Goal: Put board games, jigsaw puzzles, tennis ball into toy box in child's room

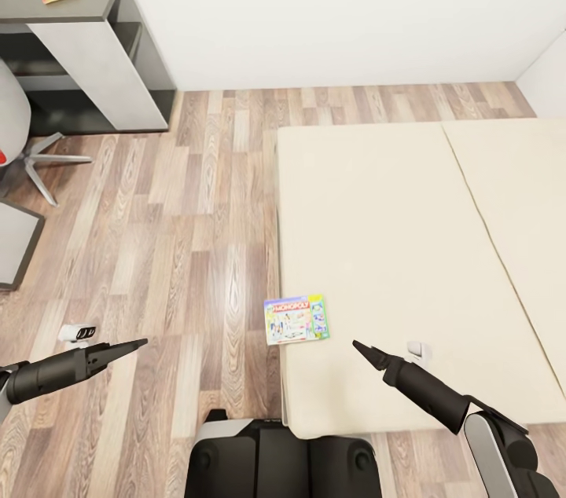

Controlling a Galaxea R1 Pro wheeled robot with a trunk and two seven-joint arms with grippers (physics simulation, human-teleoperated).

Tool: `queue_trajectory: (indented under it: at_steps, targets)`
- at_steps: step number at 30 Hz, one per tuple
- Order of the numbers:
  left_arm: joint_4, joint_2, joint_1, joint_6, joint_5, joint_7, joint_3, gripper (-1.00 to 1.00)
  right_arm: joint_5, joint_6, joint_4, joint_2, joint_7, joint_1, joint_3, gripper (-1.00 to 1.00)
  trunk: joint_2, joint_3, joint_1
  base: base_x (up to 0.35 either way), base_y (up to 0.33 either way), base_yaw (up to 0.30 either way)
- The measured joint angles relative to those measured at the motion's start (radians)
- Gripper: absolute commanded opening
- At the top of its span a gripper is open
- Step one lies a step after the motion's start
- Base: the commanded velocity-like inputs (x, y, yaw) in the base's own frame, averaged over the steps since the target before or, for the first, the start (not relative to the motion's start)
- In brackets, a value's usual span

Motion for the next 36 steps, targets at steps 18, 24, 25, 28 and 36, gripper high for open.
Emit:
queue_trajectory:
  at_steps: [18,24,25,28,36]
  targets:
    - [0.001,0.000,0.000,0.000,0.000,0.000,0.000,1.00,0.000,0.001,0.000,0.000,0.000,0.000,0.000,1.00,0.000,0.030,0.000,0.000,0.000,0.000]
    - [0.001,0.000,0.000,0.000,0.000,0.000,0.000,1.00,-0.005,0.002,0.000,0.000,0.000,0.000,0.000,1.00,0.000,0.040,0.000,0.000,0.000,0.000]
    - [0.001,0.000,0.000,0.000,0.000,0.000,0.000,1.00,-0.004,0.002,0.000,0.000,0.000,0.000,0.000,1.00,0.000,0.042,0.000,0.000,0.000,0.000]
    - [0.001,0.000,0.000,0.000,0.000,0.000,0.000,1.00,-0.004,0.002,0.000,0.000,0.000,0.000,0.000,1.00,0.000,0.047,0.000,0.000,0.000,0.000]
    - [0.001,0.000,0.000,0.000,0.000,0.000,0.000,1.00,0.000,0.002,0.000,0.000,0.000,0.000,0.000,1.00,0.000,0.060,0.000,0.000,0.000,0.000]
